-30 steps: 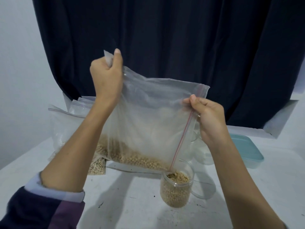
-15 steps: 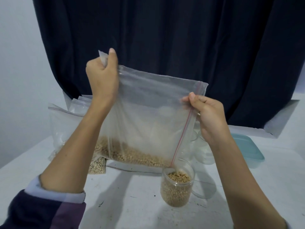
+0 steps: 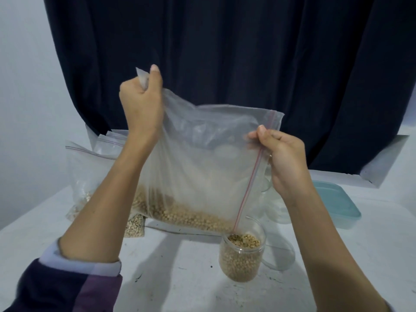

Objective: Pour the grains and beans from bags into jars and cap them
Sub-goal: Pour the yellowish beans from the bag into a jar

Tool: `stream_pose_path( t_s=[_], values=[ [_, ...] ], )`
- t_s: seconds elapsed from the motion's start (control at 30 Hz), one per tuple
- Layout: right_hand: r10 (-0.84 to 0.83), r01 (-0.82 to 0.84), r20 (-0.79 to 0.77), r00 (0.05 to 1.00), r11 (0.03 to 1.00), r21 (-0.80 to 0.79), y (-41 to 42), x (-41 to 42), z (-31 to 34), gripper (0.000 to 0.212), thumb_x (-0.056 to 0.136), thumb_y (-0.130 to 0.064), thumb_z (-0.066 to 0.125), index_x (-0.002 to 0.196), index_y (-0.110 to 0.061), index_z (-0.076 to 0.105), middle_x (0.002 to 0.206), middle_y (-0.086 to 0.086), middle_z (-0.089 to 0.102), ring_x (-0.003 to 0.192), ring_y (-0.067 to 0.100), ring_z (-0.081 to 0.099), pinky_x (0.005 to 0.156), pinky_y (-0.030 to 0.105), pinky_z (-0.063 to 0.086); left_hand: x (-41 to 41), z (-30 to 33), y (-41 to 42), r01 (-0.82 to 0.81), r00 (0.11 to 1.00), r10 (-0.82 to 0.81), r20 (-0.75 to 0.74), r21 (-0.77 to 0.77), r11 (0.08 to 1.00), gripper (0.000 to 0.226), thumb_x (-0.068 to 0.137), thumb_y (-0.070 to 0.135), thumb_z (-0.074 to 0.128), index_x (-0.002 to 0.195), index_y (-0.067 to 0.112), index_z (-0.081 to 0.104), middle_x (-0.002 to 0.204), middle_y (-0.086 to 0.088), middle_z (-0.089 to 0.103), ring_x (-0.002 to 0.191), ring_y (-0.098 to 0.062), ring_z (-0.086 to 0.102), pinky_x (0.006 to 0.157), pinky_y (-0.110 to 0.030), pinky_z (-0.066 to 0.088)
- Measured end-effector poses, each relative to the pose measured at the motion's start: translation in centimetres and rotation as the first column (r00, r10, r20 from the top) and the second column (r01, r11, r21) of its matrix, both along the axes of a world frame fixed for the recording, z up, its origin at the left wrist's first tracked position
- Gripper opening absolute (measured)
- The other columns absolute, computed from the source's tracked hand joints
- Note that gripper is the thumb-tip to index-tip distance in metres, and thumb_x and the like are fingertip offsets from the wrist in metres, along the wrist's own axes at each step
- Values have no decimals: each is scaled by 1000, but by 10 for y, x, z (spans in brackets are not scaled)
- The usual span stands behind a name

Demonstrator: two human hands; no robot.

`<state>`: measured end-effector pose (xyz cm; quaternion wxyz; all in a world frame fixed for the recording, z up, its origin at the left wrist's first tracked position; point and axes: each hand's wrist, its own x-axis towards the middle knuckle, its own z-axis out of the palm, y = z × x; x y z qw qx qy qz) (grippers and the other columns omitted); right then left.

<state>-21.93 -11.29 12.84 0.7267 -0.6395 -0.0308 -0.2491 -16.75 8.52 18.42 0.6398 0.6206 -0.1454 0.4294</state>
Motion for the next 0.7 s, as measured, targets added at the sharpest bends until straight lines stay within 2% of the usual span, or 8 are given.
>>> stream_pose_path(
  t_s=[0.1, 0.3, 0.53, 0.7],
  values=[
    [-22, 23, -11, 1000, 999, 35, -2, 0, -3, 20, 94, -14, 58, 82, -4, 70, 79, 2, 72, 64, 4, 65, 77, 21, 53, -1, -2, 0, 10, 1000, -10, -10, 16, 1000, 55, 96, 18, 49, 49, 20, 19, 37, 14, 22, 39, -4, 19, 44, -20, 17],
    [28, -28, -4, 1000, 1000, -3, 10, -1, -8, 22, 93, -14, 58, 75, -10, 70, 71, -4, 72, 64, 6, 65, 93, 30, 49, -4, -8, -14, 47, 999, -45, -27, 50, 998, 57, 97, 13, 48, 49, 20, 17, 36, 15, 19, 36, -4, 19, 42, -18, 18],
    [-5, 4, 22, 1000, 999, 47, -2, 1, -7, 22, 93, -13, 58, 75, -10, 70, 69, -6, 72, 64, 3, 64, 76, 20, 51, -2, -4, -4, 5, 1000, -5, 5, 28, 1000, 56, 96, 16, 48, 49, 21, 18, 36, 15, 21, 37, -4, 19, 44, -19, 17],
    [13, -14, 21, 1000, 998, 58, 0, 1, -11, 21, 93, -13, 58, 76, -9, 69, 68, -6, 71, 63, 3, 64, 77, 19, 51, -3, -4, -7, -1, 1000, 0, 18, 40, 999, 56, 97, 15, 48, 50, 20, 18, 36, 14, 21, 37, -4, 19, 43, -18, 17]
  ],
)
